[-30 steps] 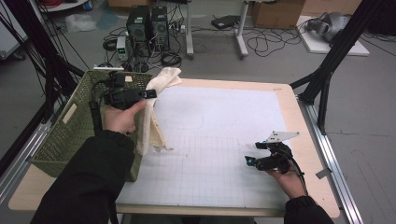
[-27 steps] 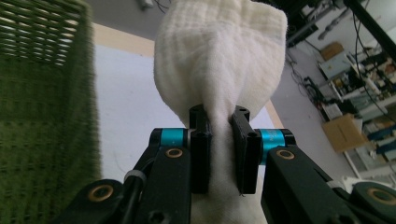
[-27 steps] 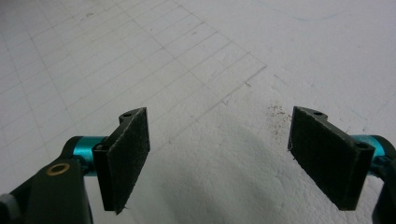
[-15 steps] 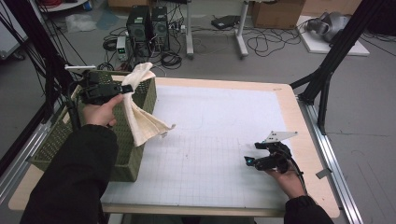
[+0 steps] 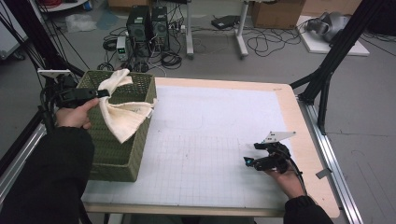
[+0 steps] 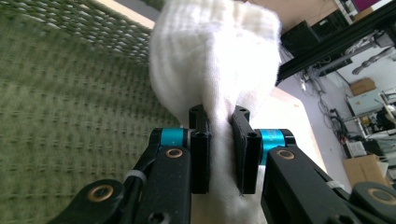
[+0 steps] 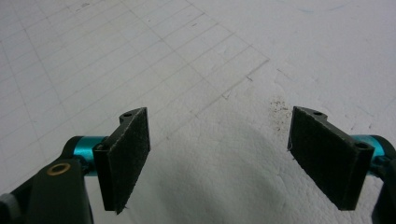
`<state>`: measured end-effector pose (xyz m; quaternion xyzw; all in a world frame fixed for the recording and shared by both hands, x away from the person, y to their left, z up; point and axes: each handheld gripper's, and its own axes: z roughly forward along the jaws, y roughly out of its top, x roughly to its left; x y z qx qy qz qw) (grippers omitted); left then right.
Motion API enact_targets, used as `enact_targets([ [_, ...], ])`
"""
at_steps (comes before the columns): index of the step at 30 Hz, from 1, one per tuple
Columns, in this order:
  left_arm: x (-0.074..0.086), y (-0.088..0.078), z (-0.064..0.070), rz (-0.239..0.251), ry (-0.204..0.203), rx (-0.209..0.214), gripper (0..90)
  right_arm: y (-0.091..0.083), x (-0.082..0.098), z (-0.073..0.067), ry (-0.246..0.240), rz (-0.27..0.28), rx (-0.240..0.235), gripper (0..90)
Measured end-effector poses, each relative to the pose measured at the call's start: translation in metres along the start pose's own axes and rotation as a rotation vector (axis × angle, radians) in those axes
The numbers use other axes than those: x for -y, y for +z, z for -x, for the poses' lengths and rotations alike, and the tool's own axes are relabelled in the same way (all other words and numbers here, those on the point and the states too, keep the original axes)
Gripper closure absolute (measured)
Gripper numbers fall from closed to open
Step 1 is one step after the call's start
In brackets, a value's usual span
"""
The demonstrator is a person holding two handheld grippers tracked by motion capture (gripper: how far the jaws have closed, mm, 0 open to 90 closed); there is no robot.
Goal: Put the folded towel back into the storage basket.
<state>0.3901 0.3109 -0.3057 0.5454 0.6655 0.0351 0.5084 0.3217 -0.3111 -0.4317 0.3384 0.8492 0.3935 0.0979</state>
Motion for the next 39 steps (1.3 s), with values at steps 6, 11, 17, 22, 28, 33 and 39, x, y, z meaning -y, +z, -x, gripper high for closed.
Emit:
enact_targets([
  [6, 0.006, 0.001, -0.012, -0.063, 0.019, -0.017, 79.6, 0.003, 0.0, 0.0, -0.003, -0.011, 0.001, 20.2],
  [11, 0.012, -0.001, -0.017, -0.1, 0.038, -0.024, 79.5, 0.003, 0.0, 0.0, 0.0, -0.013, 0.0, 20.2],
  [17, 0.017, -0.007, -0.022, -0.188, 0.036, -0.046, 79.5, 0.003, -0.001, 0.0, -0.003, -0.016, 0.0, 20.2],
  [22, 0.02, -0.002, -0.025, -0.221, 0.056, -0.088, 79.3, 0.005, -0.001, -0.001, -0.003, -0.021, 0.0, 20.2],
  [28, 0.028, 0.027, -0.023, -0.184, 0.079, -0.117, 79.2, 0.007, -0.002, -0.002, -0.014, -0.024, -0.006, 20.4],
  [33, 0.031, 0.044, -0.021, -0.155, 0.089, -0.146, 78.8, 0.008, -0.002, -0.001, -0.013, -0.03, -0.009, 20.4],
  [39, 0.032, 0.056, -0.02, -0.163, 0.096, -0.209, 77.5, 0.011, -0.002, -0.002, -0.018, -0.04, -0.015, 20.5],
])
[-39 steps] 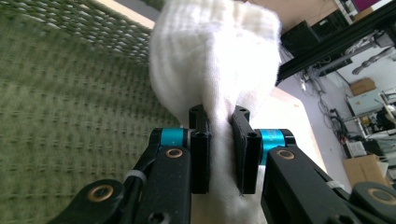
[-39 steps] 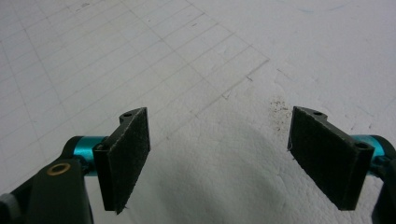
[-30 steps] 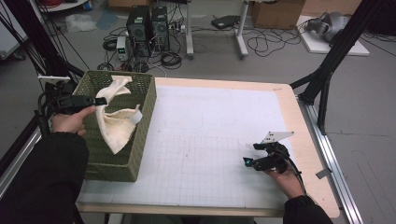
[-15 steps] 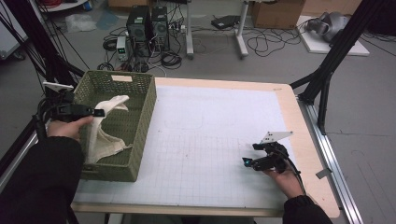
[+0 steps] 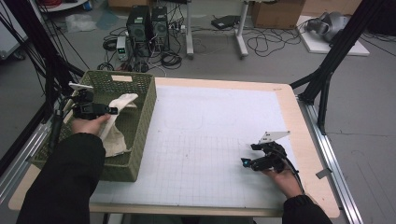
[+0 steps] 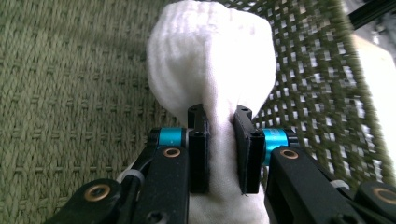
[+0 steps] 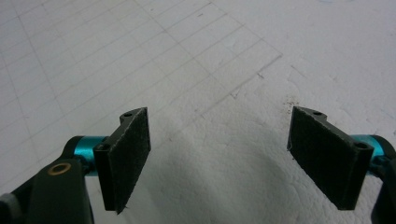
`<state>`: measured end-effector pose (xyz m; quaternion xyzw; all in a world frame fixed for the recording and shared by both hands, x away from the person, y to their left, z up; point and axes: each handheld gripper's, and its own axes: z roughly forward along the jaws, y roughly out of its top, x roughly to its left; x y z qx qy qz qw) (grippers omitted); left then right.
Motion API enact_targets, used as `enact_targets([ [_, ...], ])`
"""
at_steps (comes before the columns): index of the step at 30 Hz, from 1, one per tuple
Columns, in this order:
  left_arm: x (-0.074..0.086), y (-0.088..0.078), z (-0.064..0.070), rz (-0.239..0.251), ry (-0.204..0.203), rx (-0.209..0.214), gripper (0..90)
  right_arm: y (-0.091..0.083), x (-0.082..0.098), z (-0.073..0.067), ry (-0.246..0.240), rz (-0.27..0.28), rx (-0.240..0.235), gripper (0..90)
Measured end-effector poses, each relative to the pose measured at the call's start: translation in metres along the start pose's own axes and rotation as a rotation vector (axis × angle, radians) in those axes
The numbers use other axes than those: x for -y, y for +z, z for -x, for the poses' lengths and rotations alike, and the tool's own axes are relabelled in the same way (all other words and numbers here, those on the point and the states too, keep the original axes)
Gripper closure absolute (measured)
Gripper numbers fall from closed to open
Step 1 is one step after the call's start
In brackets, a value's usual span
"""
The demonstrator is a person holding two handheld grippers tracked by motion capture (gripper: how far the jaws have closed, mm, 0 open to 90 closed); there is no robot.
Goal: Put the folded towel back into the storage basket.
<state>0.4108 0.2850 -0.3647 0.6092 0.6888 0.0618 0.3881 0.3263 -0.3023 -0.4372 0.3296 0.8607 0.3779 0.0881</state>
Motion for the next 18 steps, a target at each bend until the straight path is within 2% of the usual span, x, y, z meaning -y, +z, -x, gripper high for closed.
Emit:
enact_targets([
  [6, 0.006, 0.017, 0.002, -0.057, 0.023, -0.05, 76.4, 0.0, 0.0, 0.0, -0.005, 0.006, -0.001, 20.6],
  [13, 0.009, 0.024, 0.001, -0.113, 0.042, -0.085, 75.5, 0.0, -0.001, 0.0, -0.009, 0.003, -0.001, 20.6],
  [18, 0.015, 0.035, 0.0, -0.231, 0.057, -0.134, 75.3, 0.0, -0.001, -0.001, -0.005, 0.004, -0.003, 20.6],
])
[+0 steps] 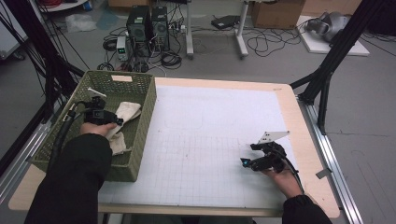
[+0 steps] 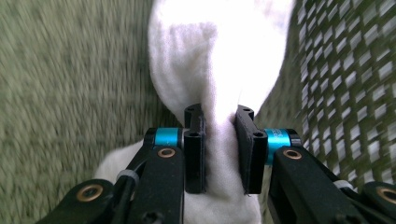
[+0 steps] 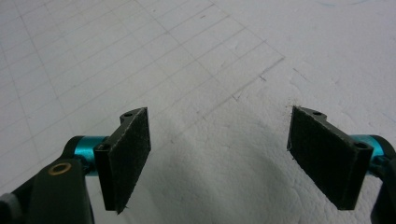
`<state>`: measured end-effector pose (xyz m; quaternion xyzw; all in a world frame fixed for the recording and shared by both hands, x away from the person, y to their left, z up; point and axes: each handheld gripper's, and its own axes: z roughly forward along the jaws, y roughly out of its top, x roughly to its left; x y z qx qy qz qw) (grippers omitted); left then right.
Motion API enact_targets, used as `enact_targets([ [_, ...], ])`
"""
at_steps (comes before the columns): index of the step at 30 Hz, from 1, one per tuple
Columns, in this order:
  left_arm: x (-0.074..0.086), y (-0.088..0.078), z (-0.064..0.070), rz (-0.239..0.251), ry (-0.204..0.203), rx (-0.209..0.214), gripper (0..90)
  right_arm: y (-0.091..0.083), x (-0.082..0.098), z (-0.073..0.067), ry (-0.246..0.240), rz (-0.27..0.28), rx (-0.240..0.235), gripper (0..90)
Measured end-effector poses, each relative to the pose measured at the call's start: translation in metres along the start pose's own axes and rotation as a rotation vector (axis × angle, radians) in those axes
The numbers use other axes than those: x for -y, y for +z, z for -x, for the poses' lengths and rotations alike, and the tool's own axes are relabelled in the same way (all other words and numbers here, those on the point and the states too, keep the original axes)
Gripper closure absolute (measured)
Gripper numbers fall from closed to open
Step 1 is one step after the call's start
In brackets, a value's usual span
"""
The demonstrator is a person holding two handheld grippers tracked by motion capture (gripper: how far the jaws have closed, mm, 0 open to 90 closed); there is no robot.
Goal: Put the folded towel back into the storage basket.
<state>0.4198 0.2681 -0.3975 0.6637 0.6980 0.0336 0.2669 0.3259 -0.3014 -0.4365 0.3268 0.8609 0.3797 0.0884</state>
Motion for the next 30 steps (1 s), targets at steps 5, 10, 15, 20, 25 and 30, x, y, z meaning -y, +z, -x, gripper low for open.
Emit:
enact_targets([
  [5, 0.001, 0.005, 0.001, -0.042, 0.013, -0.012, 74.9, -0.001, 0.0, 0.0, -0.004, 0.004, -0.002, 20.6],
  [10, 0.002, 0.007, 0.002, -0.041, 0.027, -0.024, 72.6, -0.001, 0.0, 0.0, -0.004, 0.004, -0.001, 20.6],
  [15, 0.001, 0.006, 0.003, -0.049, 0.033, -0.023, 58.2, -0.002, 0.0, 0.0, -0.005, 0.008, -0.002, 20.6],
  [20, 0.0, 0.006, 0.004, -0.079, 0.069, -0.051, 75.7, -0.002, 0.0, 0.001, -0.005, 0.011, -0.001, 20.6],
  [25, -0.003, -0.005, 0.009, 0.119, 0.084, -0.015, 77.2, -0.003, 0.0, 0.0, -0.007, 0.018, 0.003, 20.6],
  [30, -0.004, -0.001, 0.006, 0.153, 0.06, 0.001, 54.2, -0.002, 0.0, 0.0, -0.01, 0.016, 0.001, 20.6],
])
